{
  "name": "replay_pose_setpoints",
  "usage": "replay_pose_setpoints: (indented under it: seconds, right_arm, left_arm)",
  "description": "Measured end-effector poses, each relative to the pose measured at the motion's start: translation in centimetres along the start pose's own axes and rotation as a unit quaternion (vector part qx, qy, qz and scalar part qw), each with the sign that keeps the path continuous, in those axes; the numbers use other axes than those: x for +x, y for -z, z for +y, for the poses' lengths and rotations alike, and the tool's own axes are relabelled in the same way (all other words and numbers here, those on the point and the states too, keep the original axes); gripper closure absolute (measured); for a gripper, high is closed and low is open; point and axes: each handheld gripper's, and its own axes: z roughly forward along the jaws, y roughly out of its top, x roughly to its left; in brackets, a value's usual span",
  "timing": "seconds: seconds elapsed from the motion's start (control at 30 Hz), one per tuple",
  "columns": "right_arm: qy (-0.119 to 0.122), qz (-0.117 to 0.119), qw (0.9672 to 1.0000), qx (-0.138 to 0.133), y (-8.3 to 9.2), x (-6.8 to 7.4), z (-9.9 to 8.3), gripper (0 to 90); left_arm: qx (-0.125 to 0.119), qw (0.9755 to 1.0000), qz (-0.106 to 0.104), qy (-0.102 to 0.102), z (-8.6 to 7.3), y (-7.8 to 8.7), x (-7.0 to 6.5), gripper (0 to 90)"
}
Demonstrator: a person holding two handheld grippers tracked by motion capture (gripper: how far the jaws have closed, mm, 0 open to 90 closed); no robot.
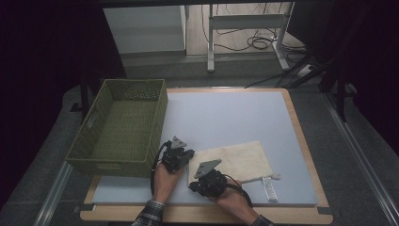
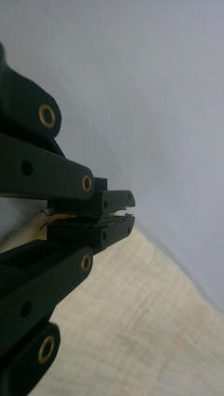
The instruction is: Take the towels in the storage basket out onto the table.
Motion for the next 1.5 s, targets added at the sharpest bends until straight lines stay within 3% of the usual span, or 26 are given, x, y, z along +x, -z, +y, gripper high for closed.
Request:
replay_pose_setpoints:
  seconds: [0.17, 0.4, 0.73, 1.1, 1.5]
  right_arm:
    - [-0.007, 0.009, 0.9997, -0.024, 1.2, -0.2, 0.2, 85.3]
    - [-0.027, 0.010, 0.9984, -0.049, 3.5, -0.9, -0.2, 85.1]
    - [-0.048, -0.017, 0.9968, -0.062, 6.4, -2.4, -2.3, 84.9]
    - [-0.085, -0.038, 0.9926, -0.078, 9.3, -4.0, -5.1, 84.7]
    - [-0.117, -0.072, 0.9864, -0.091, 12.6, -5.6, -7.9, 84.5]
  left_arm:
    - [-0.010, 0.9999, 0.002, -0.013, 1.2, 0.9, -0.5, 86.8]
    - [-0.016, 0.9993, 0.001, -0.034, 2.6, 0.5, -1.5, 86.3]
    - [-0.020, 0.9970, -0.006, -0.074, 4.9, -1.4, -3.7, 85.7]
    - [-0.027, 0.9937, -0.020, -0.107, 7.2, -4.1, -6.3, 85.2]
    - [-0.032, 0.9908, -0.038, -0.126, 9.6, -6.7, -8.6, 84.5]
